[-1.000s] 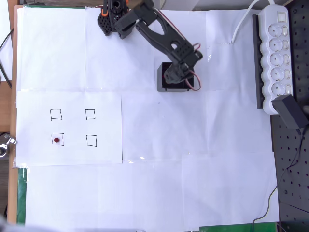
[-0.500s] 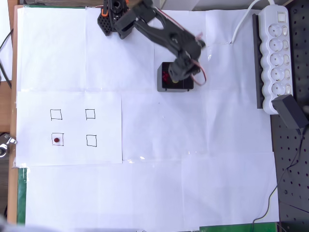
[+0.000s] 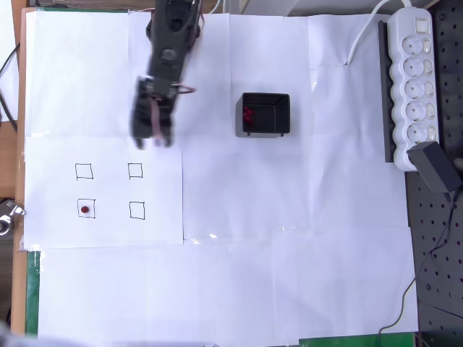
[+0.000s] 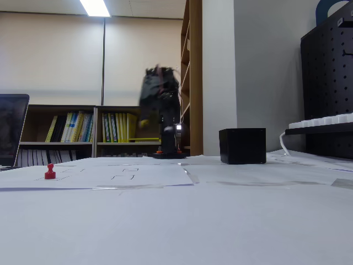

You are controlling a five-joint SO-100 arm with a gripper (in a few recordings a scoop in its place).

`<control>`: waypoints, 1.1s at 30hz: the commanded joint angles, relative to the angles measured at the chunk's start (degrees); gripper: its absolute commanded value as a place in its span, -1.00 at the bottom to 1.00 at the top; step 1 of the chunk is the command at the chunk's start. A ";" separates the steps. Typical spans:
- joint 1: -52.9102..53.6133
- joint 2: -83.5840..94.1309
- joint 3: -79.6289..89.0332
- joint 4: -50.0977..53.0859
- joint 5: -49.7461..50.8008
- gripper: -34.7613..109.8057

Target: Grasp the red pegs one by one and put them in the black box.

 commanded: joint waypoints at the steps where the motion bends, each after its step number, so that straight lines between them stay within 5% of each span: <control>1: 4.75 4.92 -3.34 -22.41 -0.97 -0.22; 5: 5.80 17.23 -3.60 -44.56 -7.29 -0.22; 8: 6.33 26.02 1.14 -51.06 -11.78 -0.22; 22: 6.68 45.88 13.36 -67.59 -19.16 -0.20; 33: 7.73 53.17 23.20 -66.71 -20.48 -0.20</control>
